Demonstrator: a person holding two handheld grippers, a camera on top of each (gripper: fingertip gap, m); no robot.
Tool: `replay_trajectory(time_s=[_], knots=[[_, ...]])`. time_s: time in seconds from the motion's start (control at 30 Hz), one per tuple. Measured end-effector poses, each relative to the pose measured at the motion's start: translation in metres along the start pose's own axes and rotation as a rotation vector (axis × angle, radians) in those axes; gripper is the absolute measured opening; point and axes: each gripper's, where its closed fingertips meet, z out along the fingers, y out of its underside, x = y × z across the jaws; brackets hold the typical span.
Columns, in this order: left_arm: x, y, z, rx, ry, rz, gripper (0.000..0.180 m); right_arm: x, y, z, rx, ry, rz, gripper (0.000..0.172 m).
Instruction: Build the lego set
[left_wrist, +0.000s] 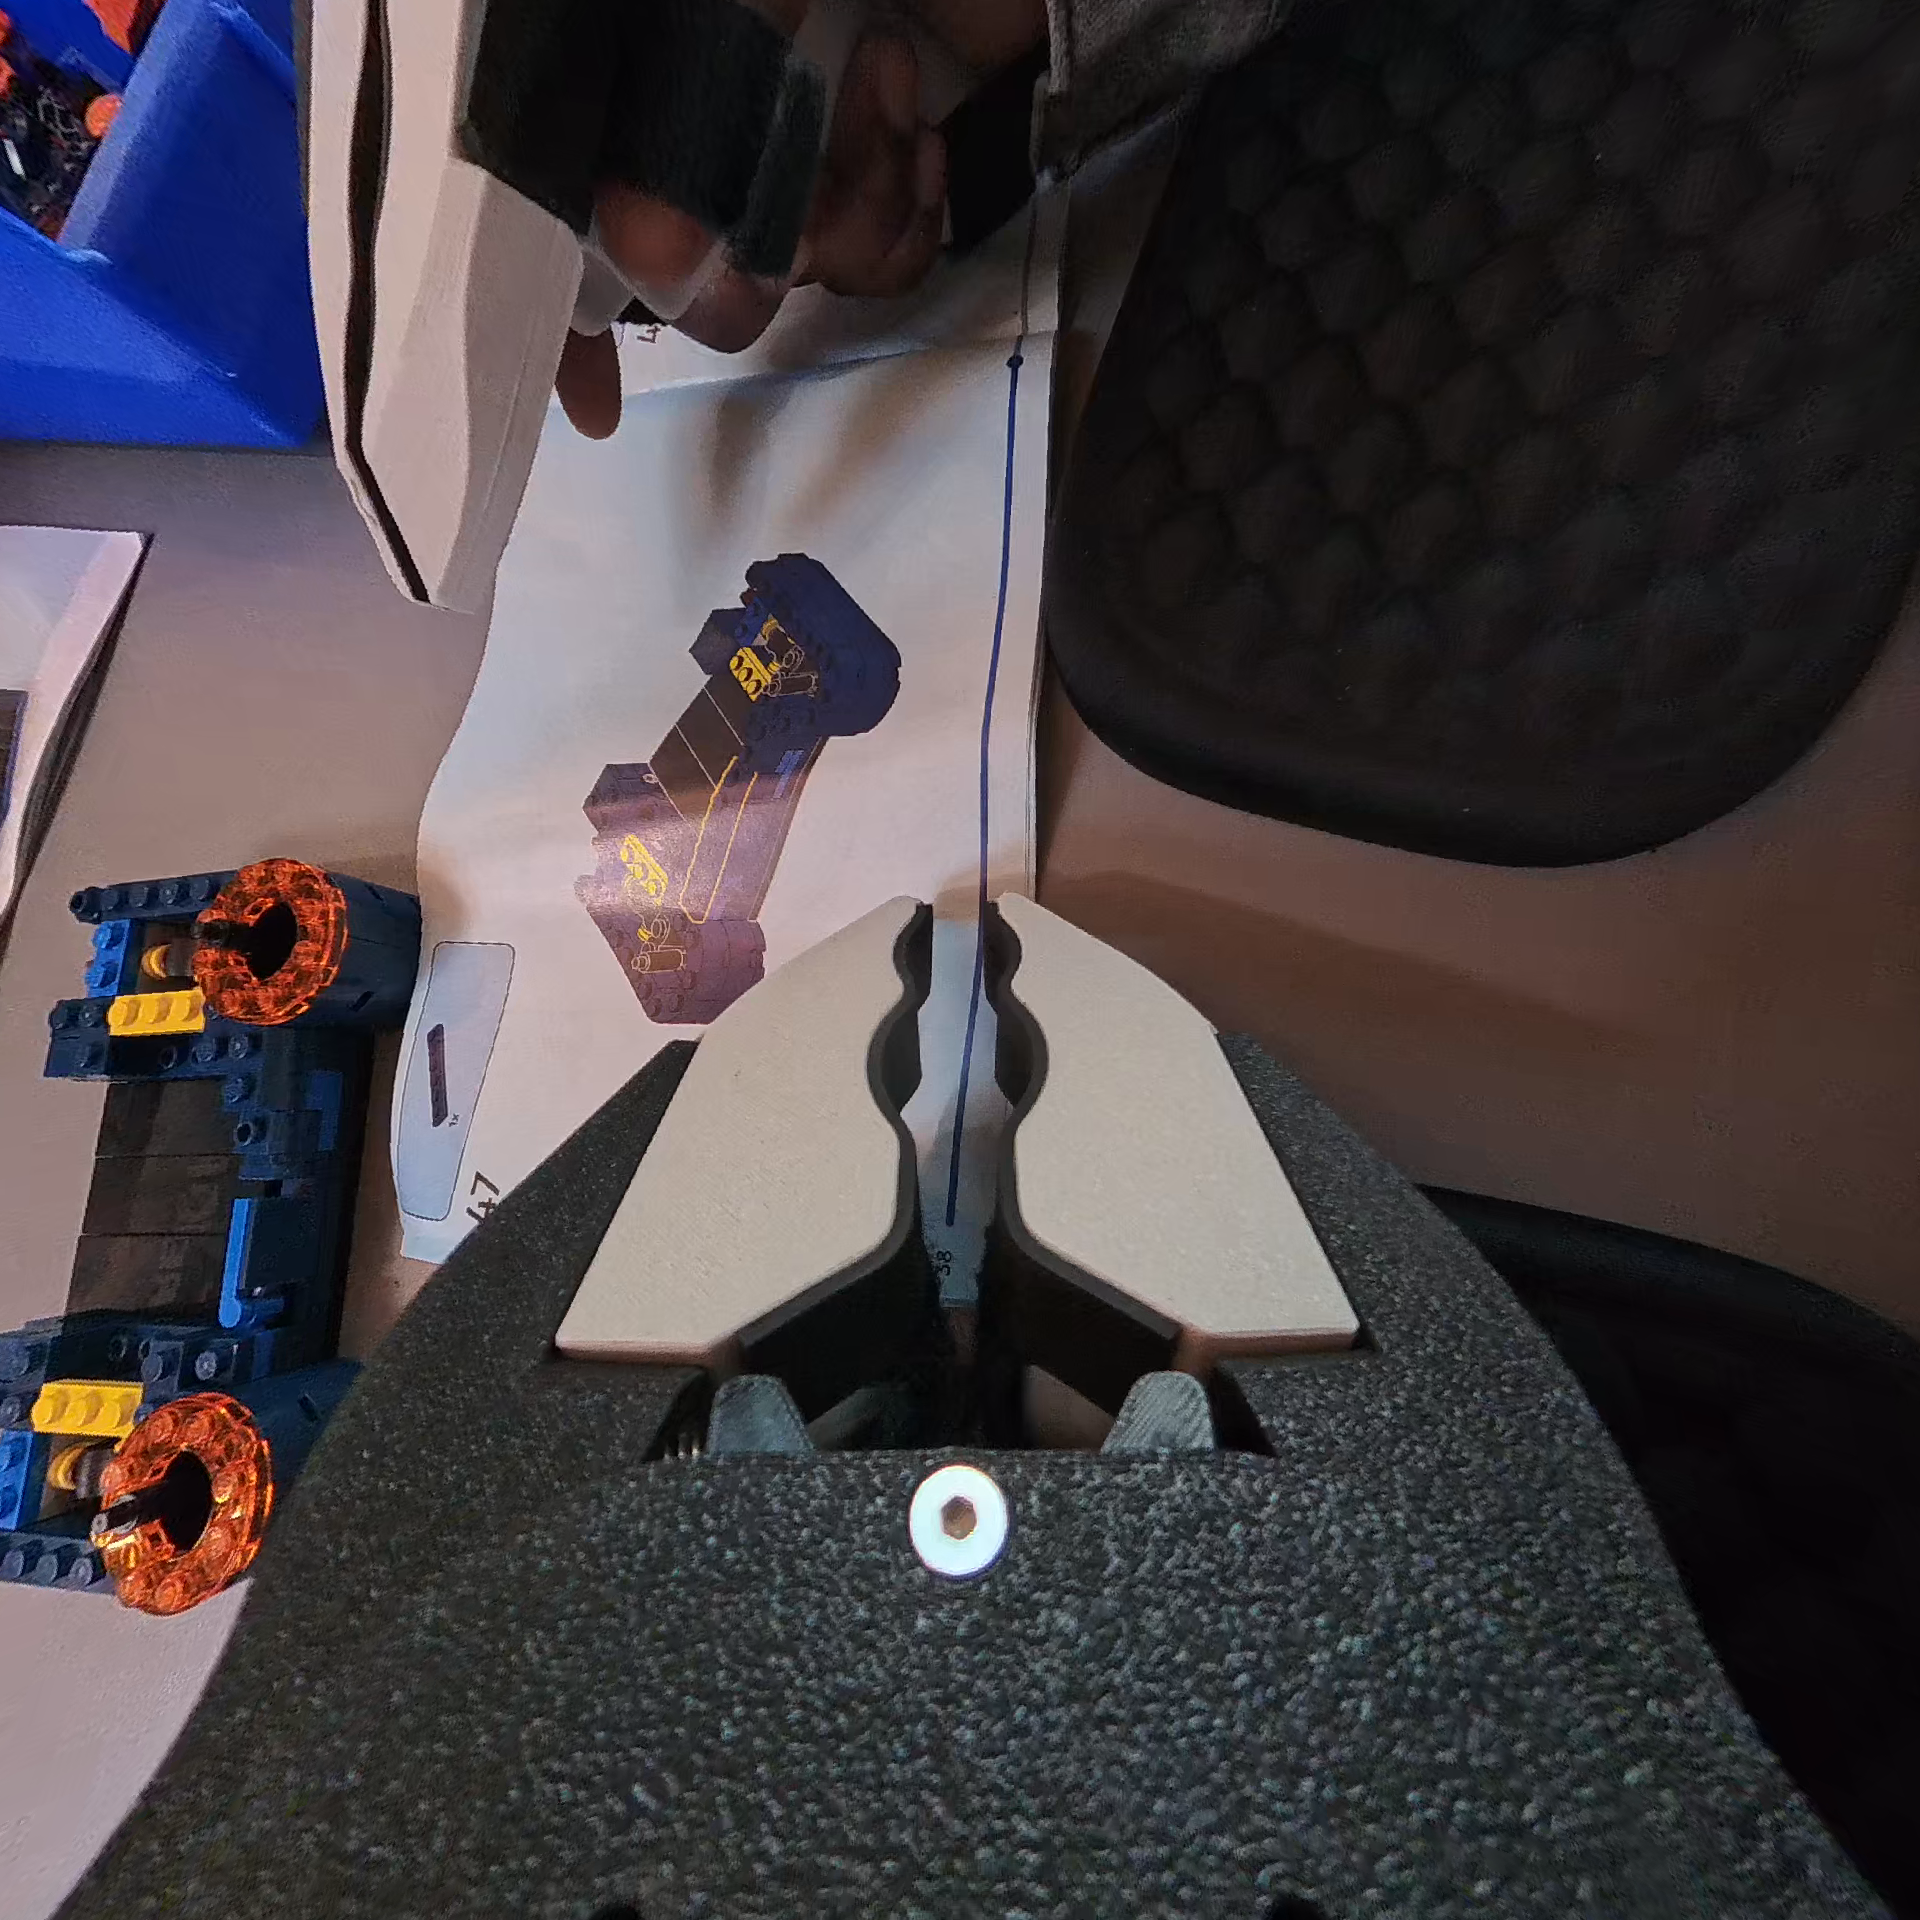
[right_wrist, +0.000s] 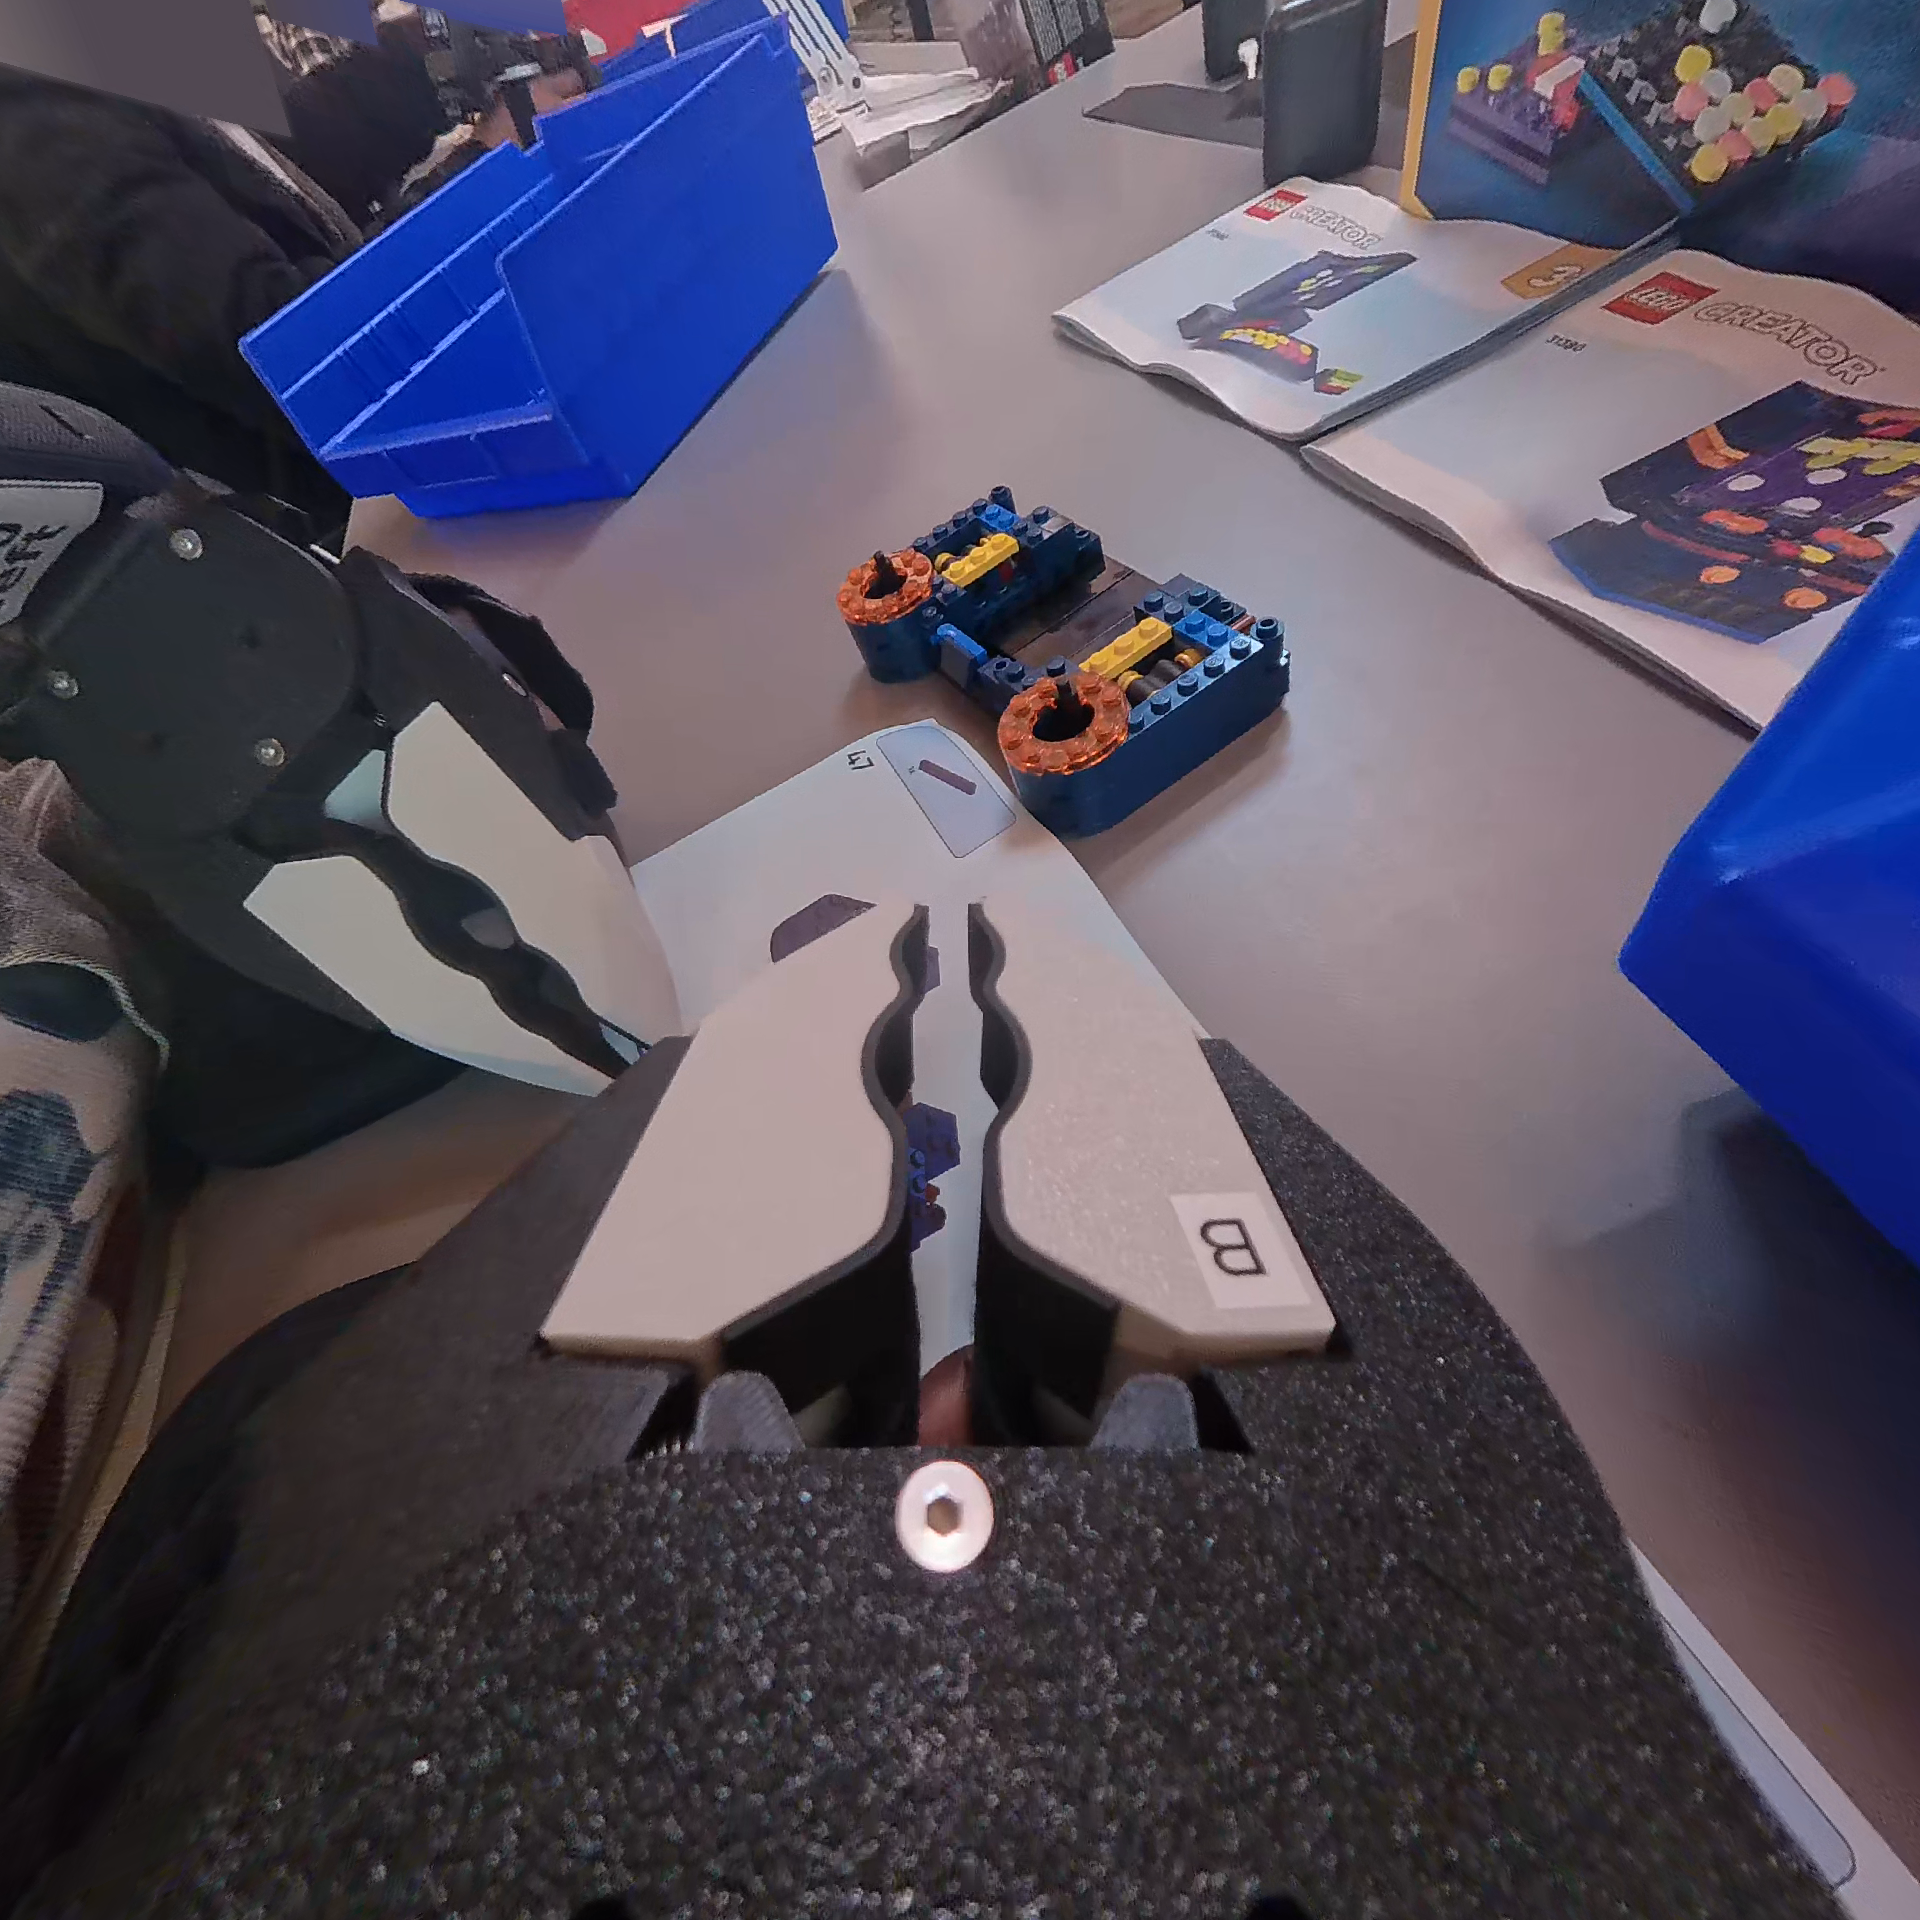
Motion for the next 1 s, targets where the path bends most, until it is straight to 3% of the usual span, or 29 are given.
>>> replay_trajectory(time_s=[1.0], knots=[[0.001, -0.0006, 0.0001, 0.004, -0.003, 0.01, 0.009, -0.0015, 0.0012, 0.0007, -0.01, -0.011, -0.009, 0.006]])
